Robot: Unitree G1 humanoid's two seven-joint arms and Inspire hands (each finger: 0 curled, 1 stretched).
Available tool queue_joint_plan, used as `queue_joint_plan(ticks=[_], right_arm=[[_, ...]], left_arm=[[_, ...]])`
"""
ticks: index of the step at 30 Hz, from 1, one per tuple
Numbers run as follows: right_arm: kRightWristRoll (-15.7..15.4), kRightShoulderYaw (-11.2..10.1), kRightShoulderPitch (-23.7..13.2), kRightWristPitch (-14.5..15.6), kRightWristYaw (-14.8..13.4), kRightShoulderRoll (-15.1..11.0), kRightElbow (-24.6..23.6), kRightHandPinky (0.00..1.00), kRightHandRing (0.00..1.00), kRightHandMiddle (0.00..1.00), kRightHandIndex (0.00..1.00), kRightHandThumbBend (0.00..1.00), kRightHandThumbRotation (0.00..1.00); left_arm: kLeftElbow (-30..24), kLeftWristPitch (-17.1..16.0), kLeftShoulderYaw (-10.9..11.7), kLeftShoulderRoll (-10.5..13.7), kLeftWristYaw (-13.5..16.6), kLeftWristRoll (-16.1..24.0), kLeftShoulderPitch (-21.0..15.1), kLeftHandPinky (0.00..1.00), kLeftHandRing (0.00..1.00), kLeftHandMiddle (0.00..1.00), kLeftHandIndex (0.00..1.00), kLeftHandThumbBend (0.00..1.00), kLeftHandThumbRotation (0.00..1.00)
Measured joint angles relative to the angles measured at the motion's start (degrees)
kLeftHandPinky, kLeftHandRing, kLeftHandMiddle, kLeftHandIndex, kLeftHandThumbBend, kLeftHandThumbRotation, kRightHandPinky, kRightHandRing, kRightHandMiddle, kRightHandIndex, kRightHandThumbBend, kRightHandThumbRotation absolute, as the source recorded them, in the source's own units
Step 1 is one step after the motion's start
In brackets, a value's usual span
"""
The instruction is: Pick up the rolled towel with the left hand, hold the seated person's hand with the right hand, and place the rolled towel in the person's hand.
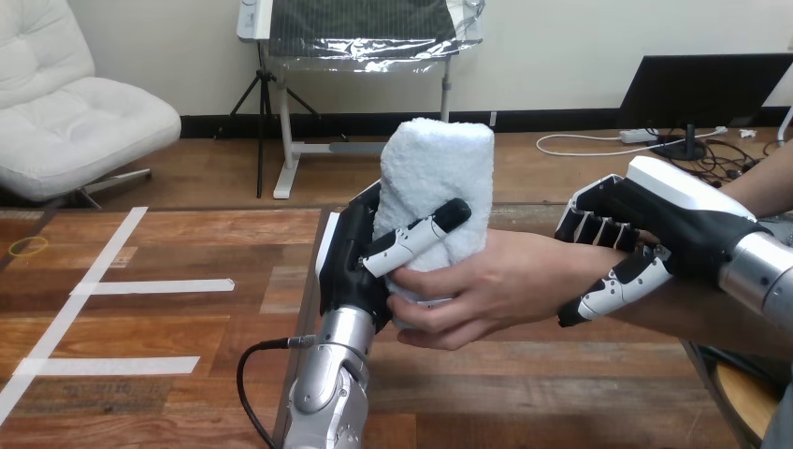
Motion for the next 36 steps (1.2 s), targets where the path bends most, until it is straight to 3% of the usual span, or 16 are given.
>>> queue_joint_plan(ticks=[16,28,31,32,36], right_arm=[[0.03,-0.13,0.00,0.04,0.21,-0.23,-0.01,0.42,0.46,0.51,0.53,0.89,0.09],[0.02,-0.14,0.00,1.18,1.31,-0.38,-0.73,0.44,0.49,0.53,0.54,0.90,0.15],[0.02,-0.19,0.00,1.26,1.73,-0.50,-0.83,0.45,0.50,0.55,0.56,0.90,0.19],[0.02,-0.21,0.00,1.25,1.89,-0.55,-0.84,0.46,0.52,0.56,0.58,0.91,0.22],[0.03,-0.26,0.01,1.11,2.35,-0.80,-0.86,0.47,0.54,0.59,0.62,0.92,0.27]], left_arm=[[-0.75,0.53,-1.42,-0.01,0.00,-0.12,0.00,0.26,0.33,0.38,0.40,0.82,0.00],[-0.90,0.62,-1.73,-0.01,-0.02,-0.12,0.00,0.26,0.33,0.38,0.41,0.81,0.00],[-1.11,1.00,-1.75,-0.01,-0.27,-0.27,0.00,0.27,0.34,0.39,0.42,0.78,0.05],[-1.23,1.21,-1.76,-0.01,-0.40,-0.39,0.00,0.29,0.35,0.41,0.44,0.78,0.12],[-1.81,2.39,-1.75,-0.01,-1.19,-1.14,0.00,0.31,0.37,0.44,0.48,0.77,0.25]])
